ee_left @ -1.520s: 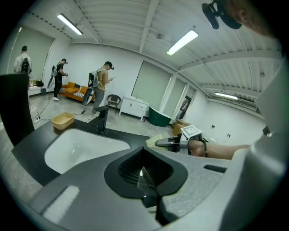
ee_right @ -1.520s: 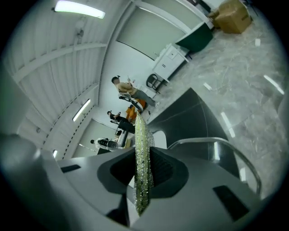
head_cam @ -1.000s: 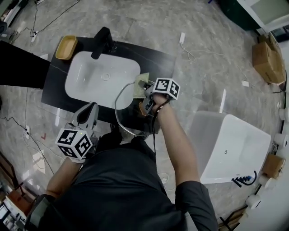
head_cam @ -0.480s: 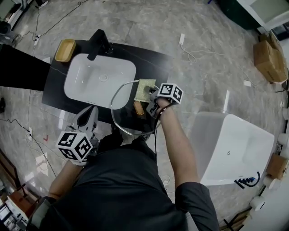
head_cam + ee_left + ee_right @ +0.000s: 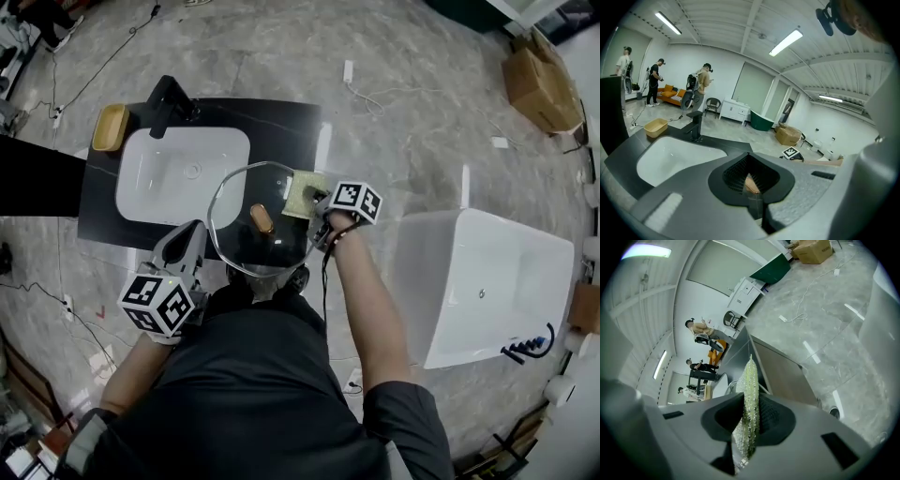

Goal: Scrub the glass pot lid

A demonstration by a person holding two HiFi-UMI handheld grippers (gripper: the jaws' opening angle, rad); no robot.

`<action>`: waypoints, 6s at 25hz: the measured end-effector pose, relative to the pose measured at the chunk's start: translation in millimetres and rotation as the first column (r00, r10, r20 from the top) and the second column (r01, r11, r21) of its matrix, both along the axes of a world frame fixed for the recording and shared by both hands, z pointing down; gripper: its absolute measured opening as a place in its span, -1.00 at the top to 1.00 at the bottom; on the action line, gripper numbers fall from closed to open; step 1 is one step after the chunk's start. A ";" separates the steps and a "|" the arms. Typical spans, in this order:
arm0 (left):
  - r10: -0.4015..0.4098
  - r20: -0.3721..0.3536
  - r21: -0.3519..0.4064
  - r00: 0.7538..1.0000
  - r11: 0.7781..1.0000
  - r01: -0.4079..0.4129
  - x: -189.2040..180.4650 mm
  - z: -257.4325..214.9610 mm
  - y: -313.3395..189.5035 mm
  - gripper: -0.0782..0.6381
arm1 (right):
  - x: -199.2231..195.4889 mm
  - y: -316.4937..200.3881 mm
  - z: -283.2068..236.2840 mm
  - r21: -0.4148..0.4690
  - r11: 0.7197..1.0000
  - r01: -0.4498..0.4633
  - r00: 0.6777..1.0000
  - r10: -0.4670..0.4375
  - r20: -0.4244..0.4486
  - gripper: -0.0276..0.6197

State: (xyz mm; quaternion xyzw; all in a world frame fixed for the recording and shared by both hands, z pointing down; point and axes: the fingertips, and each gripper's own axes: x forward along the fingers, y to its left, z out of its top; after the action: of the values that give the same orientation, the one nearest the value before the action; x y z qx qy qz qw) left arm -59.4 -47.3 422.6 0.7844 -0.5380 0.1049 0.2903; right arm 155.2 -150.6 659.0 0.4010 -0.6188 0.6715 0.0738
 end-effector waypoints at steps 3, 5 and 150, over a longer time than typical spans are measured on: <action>0.026 -0.001 0.004 1.000 1.000 -0.026 10.2 -2.0 -0.9 0.78 | 16.2 5.5 -0.6 0.007 1.000 -0.020 1.000 0.020 -0.019 0.71; 0.041 -0.002 0.005 0.999 0.999 -0.041 14.2 -2.7 -1.5 0.78 | 25.7 8.6 -0.9 0.012 1.000 -0.029 0.999 0.029 -0.035 0.71; -0.183 -0.112 -0.048 0.977 0.983 0.178 -93.0 7.3 30.1 0.78 | -31.7 -62.6 -72.9 0.175 0.697 0.695 0.543 -0.351 -0.762 0.71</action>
State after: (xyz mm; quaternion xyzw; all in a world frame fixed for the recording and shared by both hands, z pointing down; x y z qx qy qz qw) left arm -152.4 -17.2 429.9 0.7316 -0.5870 0.0423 0.3441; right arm 123.5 -213.1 586.1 0.4099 -0.7794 0.2531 0.4007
